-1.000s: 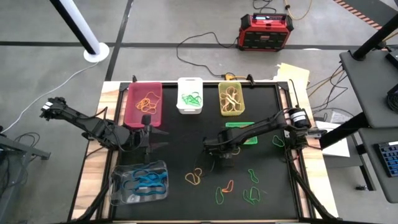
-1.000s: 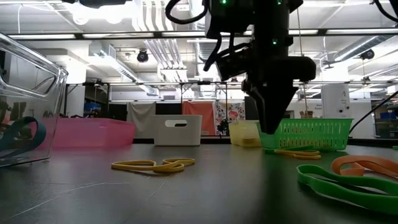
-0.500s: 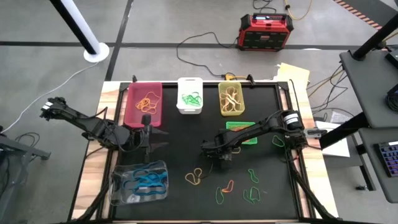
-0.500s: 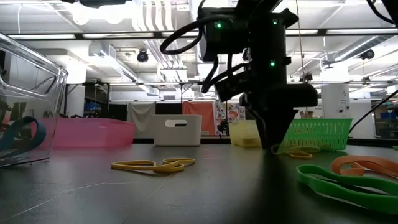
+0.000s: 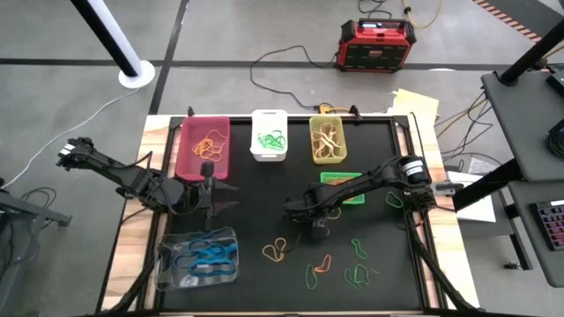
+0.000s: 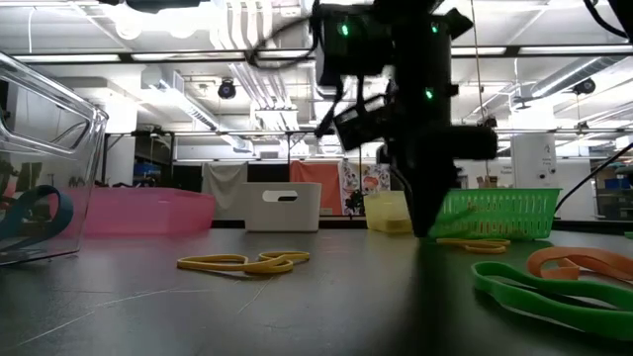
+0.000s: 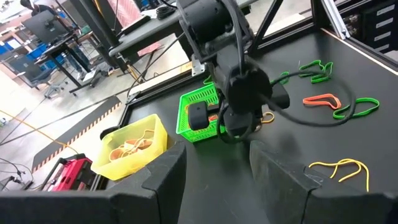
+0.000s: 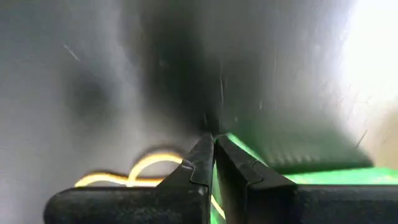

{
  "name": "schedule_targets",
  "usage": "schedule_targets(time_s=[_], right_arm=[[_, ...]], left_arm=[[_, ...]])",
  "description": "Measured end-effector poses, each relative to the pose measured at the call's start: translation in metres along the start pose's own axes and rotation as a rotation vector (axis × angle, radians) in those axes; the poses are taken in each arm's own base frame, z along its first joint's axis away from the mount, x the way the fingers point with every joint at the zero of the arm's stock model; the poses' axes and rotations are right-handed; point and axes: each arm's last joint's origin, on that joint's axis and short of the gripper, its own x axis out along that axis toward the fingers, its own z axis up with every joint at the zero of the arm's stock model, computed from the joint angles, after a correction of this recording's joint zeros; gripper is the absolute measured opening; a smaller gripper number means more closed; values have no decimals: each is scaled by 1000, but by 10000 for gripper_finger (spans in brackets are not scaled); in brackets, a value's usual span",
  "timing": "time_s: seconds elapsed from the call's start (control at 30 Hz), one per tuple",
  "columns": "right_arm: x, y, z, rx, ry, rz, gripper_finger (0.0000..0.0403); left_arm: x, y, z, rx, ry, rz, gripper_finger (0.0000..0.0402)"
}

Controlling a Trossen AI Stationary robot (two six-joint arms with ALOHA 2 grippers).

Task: Sort rubber bands into baskets
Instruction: Put the green rubber band into the white bin

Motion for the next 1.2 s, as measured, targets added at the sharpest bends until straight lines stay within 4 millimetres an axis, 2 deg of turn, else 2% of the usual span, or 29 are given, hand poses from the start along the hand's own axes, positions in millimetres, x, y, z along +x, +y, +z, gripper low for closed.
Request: schedule_targets(time_s=[0.3,0.47,0.57,0.73,0.97,1.07,1.2], right_arm=[[-40,5,13,5,-290,35,9],[-52,6,10,2,-323,28,9],[-49,4,1,19,-235,-14,9],[-32,5,-8,47,-76,-63,9],[-34,13,-10,-44,-62,-60,13],[-31,13,-9,-46,-56,-66,29],[-17,14,-6,-58,-25,-106,66]], left_arm=[[0,-2,-1,-19,-5,-47,162],[0,-2,-1,-30,-8,-63,162],[0,-2,-1,-31,-8,-63,162],[0,-2,0,-33,-13,-62,162],[0,-2,0,-33,-13,-62,162],[0,-2,0,-21,-13,-62,162],[0,-2,0,-7,-14,-62,162]])
